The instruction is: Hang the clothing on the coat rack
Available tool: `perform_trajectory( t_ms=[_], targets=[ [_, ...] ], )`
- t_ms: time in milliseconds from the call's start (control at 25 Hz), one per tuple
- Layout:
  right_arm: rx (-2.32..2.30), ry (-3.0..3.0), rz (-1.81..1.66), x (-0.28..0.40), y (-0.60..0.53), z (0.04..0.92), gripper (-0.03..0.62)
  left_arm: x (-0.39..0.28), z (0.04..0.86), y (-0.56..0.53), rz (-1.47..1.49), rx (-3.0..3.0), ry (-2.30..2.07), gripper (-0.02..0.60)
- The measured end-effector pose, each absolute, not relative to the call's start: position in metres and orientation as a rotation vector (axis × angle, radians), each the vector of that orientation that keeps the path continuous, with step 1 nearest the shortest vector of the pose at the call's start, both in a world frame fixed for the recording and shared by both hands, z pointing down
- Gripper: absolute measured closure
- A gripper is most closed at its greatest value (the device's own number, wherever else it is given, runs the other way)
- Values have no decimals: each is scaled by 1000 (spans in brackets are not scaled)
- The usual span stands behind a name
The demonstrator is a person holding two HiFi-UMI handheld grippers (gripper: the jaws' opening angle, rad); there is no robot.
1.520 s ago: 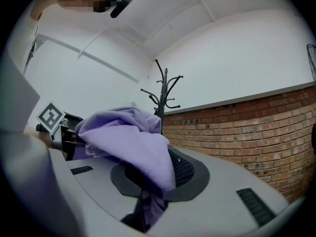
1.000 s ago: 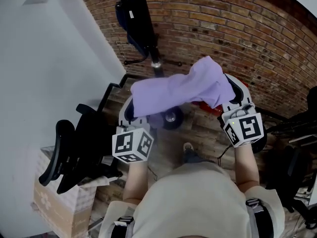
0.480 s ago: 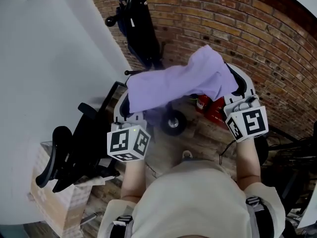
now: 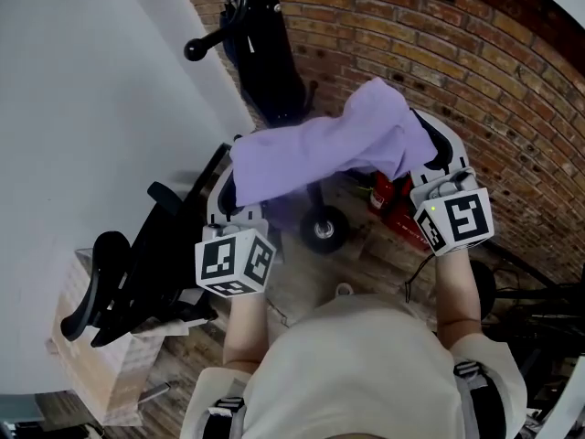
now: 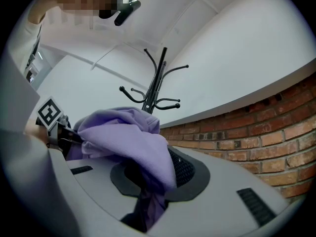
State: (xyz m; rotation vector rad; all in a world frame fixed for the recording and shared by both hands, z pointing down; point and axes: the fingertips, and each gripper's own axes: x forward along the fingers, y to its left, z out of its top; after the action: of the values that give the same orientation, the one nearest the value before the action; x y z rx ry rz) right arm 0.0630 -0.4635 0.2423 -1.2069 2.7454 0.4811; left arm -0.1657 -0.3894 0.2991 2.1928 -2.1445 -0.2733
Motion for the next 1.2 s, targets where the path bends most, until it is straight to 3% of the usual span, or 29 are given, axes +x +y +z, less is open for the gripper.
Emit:
perform_trajectory(
  t_ms=[1200],
  targets=[
    [-1166, 3027, 171, 24, -545, 379, 537, -190, 428, -424, -53, 1862, -2161, 548]
  ],
)
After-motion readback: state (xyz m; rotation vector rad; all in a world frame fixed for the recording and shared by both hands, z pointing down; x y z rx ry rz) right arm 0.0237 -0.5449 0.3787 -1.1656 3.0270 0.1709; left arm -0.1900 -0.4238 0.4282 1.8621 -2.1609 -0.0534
